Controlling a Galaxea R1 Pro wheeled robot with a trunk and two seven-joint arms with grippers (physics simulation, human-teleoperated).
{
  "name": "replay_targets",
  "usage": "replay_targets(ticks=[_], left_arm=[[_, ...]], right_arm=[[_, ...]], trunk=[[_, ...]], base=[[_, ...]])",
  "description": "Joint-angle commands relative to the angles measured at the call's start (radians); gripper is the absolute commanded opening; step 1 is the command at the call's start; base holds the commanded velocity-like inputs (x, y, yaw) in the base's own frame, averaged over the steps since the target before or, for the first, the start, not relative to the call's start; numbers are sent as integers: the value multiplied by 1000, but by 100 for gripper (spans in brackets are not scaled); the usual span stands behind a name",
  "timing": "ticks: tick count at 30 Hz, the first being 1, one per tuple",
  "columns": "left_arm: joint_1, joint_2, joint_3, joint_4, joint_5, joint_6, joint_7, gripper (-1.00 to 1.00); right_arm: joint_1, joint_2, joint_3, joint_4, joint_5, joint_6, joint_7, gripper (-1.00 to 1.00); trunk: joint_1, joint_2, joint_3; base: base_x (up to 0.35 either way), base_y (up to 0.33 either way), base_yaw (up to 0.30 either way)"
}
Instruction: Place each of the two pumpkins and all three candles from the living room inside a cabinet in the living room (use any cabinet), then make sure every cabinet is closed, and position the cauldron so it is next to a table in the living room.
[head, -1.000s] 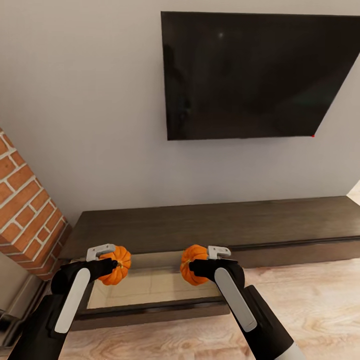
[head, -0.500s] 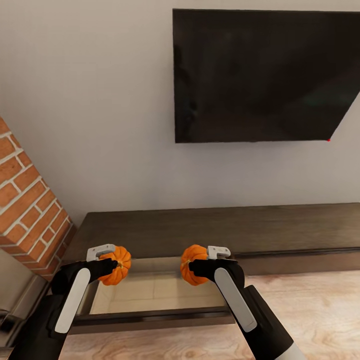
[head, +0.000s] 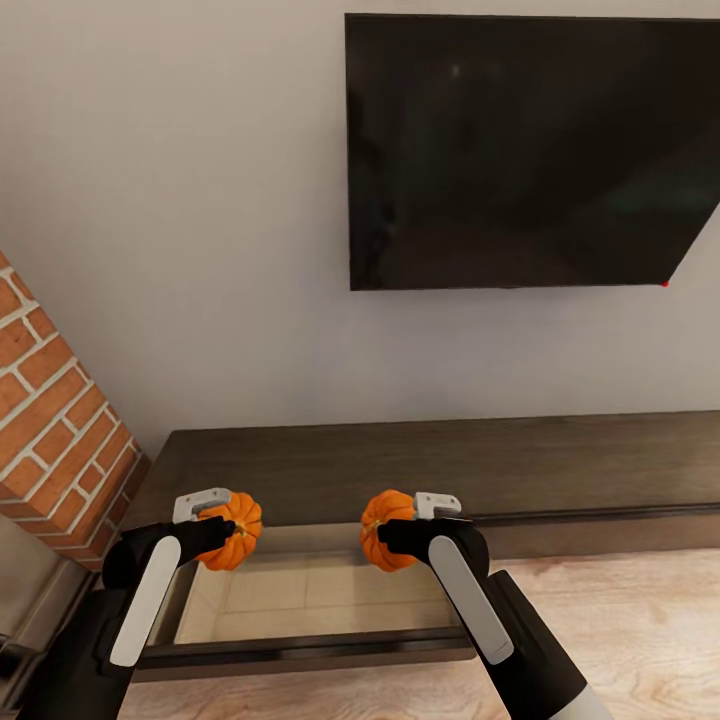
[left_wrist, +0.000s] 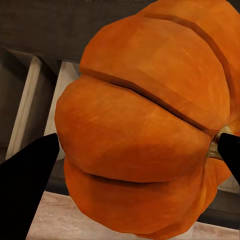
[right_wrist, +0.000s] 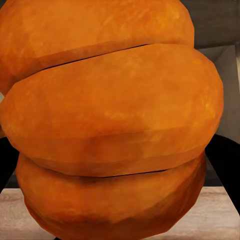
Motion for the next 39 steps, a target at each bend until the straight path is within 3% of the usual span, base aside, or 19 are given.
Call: replay_targets(ticks=[1,4,21,39], left_arm=[[-1,0,0,-1,10,3,9,-100],[0,-1,0,0,9,3,11,-100],[0,-21,-13,13,13,-1,21,-100],[-5,-34,-16,135,8,-22,23,-100]], right_arm=[[-1,0,1,0,-10,1,-11,-100],[-1,0,1,2,-10,1,-10,-100],[-1,1,6,14,-8,-1,-11,-100],[-2,9,7,86,-7,0,-15,-100]], trunk=[[0,-1,-1],[0,-1,-1],[65,-120,-54],[134,-246,-111]], base=[[6,0,0],[2,0,0],[0,0,0],[0,0,0]])
